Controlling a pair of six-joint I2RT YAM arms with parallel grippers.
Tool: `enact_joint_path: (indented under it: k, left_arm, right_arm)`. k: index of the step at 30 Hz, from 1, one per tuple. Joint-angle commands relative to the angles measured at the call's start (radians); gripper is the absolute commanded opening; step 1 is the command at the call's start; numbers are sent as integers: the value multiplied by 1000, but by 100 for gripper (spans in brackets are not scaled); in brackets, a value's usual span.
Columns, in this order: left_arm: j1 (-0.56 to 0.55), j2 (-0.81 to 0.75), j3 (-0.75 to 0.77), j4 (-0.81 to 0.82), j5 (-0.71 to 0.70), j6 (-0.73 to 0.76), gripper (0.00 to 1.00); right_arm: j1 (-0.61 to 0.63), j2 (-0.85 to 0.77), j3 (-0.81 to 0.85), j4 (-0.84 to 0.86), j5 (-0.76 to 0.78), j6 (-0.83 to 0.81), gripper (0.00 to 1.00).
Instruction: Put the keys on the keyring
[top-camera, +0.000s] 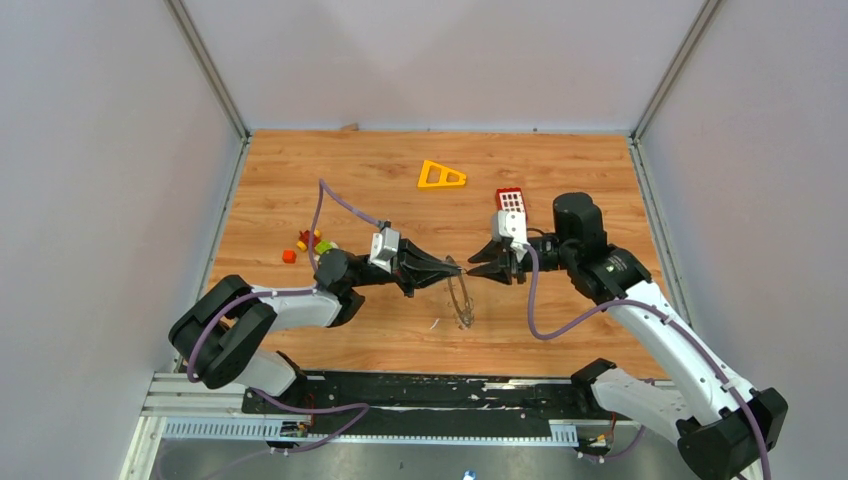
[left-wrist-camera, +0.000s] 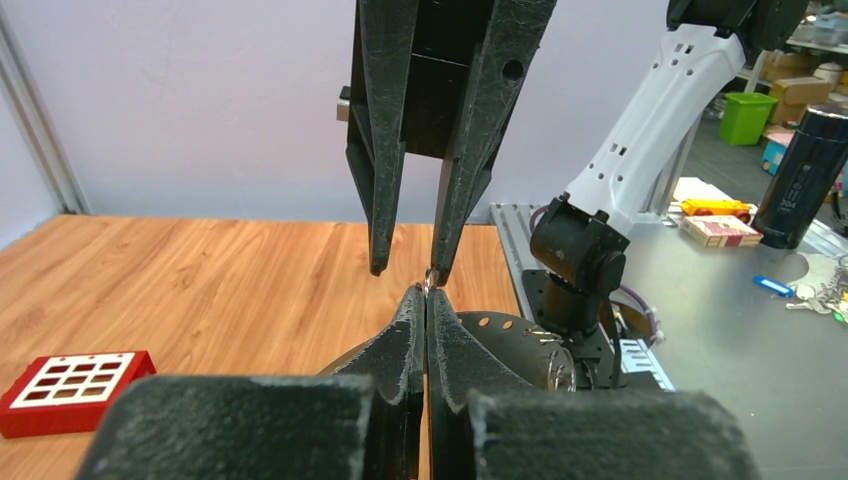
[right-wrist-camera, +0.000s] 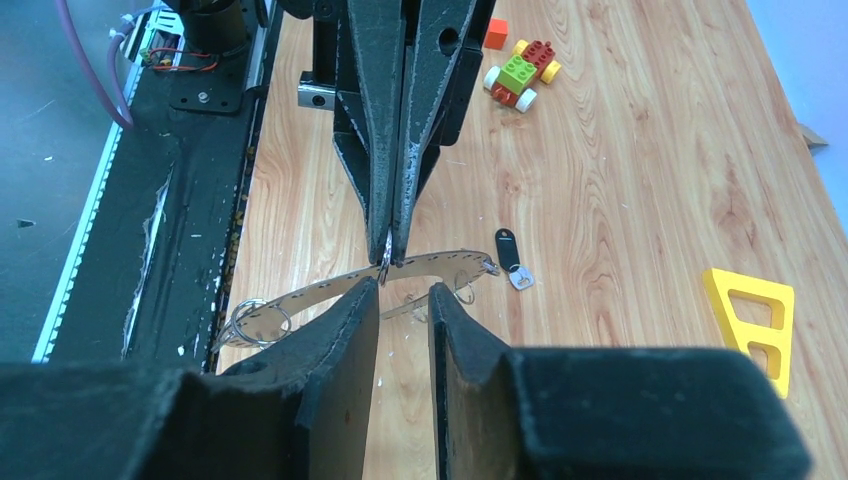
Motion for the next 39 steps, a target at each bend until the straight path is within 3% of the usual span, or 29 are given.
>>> enact_joint_path:
  k: [1, 27, 39]
  left_arm:
    - [-3, -3, 7, 137, 5, -3, 0]
    - [-4, 6, 13, 138, 0, -15, 0]
    - [-4, 12, 12, 138, 1, -17, 0]
  right_arm:
    - [-4, -4, 2, -3, -68, -40, 26]
    - [34, 40, -37, 96, -71, 8, 22]
    - [35, 22, -42, 91, -22, -18, 0]
